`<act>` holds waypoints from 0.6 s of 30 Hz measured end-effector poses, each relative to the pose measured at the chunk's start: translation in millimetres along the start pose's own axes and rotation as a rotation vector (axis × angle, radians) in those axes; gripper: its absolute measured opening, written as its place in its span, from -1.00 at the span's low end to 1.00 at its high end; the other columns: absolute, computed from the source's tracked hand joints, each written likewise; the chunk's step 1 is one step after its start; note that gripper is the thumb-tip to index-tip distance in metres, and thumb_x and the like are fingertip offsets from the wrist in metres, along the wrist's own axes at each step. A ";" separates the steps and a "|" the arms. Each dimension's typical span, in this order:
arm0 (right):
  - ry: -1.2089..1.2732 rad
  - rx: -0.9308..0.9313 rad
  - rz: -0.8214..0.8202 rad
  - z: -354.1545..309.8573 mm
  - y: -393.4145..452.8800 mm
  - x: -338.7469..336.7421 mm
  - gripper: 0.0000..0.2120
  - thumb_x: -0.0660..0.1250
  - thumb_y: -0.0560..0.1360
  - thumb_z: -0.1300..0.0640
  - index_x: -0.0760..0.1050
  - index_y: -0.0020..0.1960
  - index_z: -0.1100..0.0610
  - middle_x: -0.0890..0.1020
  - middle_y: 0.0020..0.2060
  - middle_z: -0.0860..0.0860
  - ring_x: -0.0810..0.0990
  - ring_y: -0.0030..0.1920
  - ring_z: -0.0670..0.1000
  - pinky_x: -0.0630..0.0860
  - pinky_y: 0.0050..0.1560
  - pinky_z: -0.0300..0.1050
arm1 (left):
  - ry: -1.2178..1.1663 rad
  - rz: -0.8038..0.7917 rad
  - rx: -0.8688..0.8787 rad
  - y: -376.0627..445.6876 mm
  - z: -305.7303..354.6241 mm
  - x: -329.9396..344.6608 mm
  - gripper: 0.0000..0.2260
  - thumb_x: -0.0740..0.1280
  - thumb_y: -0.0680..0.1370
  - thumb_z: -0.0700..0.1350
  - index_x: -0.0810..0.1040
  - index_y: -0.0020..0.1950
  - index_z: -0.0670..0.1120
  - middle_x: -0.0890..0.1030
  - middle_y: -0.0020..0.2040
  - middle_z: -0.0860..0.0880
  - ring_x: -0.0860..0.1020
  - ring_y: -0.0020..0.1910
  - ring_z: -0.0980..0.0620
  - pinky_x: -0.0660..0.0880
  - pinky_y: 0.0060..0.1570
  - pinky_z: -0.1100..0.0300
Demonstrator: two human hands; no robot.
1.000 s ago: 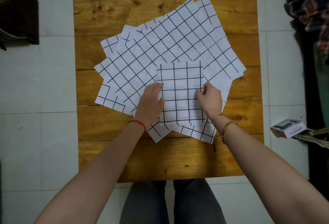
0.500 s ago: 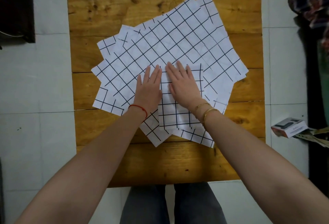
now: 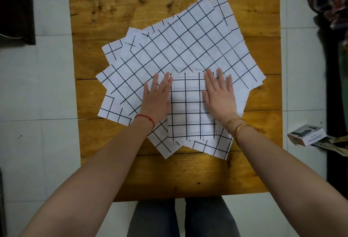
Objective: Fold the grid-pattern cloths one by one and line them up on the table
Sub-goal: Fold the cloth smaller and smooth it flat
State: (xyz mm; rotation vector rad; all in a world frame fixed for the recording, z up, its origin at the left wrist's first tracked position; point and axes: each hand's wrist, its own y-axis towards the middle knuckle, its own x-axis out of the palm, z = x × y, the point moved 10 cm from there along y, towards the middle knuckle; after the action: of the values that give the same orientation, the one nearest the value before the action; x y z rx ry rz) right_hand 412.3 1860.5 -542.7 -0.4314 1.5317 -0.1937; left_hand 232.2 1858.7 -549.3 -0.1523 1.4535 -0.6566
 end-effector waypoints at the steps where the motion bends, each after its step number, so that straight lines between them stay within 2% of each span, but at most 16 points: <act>1: 0.018 0.039 0.002 8.8 -1.9 -0.6 -0.45 -0.12 0.64 -0.03 -0.01 0.57 0.17 0.08 0.56 0.05 -0.07 0.56 0.17 -0.13 0.52 0.25 | -0.001 0.002 0.000 0.0 -0.4 0.4 -0.27 0.21 0.59 -0.04 -0.20 0.59 -0.06 -0.23 0.59 0.01 -0.22 0.56 -0.15 -0.05 0.49 -0.21; 7: 0.064 0.051 0.060 3.1 -3.2 -18.0 -0.44 -0.12 0.63 -0.02 0.00 0.57 0.18 0.06 0.57 0.07 -0.08 0.56 0.16 -0.12 0.52 0.23 | 0.052 0.032 -0.013 -1.4 3.0 -0.9 -0.27 0.21 0.60 -0.02 -0.22 0.58 -0.09 -0.23 0.59 -0.03 -0.22 0.56 -0.16 -0.05 0.49 -0.22; 13: 0.037 -0.280 -0.028 -61.4 2.3 -13.8 -0.48 -0.09 0.64 0.03 0.04 0.57 0.17 0.11 0.56 0.04 0.00 0.56 0.13 -0.05 0.53 0.19 | 0.120 0.148 -0.041 -11.3 4.5 -2.2 -0.33 0.17 0.62 -0.08 -0.18 0.58 -0.13 -0.14 0.60 -0.06 -0.13 0.57 -0.14 0.02 0.49 -0.20; 18: 0.051 -0.210 -0.085 -66.5 0.8 -2.2 -0.48 -0.07 0.66 0.05 -0.05 0.58 0.13 0.00 0.58 -0.01 -0.10 0.57 0.10 -0.15 0.54 0.16 | 0.193 0.186 0.014 -25.7 5.5 8.3 -0.39 0.20 0.61 -0.12 -0.01 0.58 -0.15 0.04 0.59 -0.08 0.02 0.57 -0.12 0.12 0.47 -0.20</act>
State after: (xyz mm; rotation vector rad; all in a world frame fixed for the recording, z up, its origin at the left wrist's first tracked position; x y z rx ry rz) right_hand 346.4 1852.1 -539.9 -0.6632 1.5916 -0.1104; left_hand 229.0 1831.9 -543.4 0.0594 1.6253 -0.5402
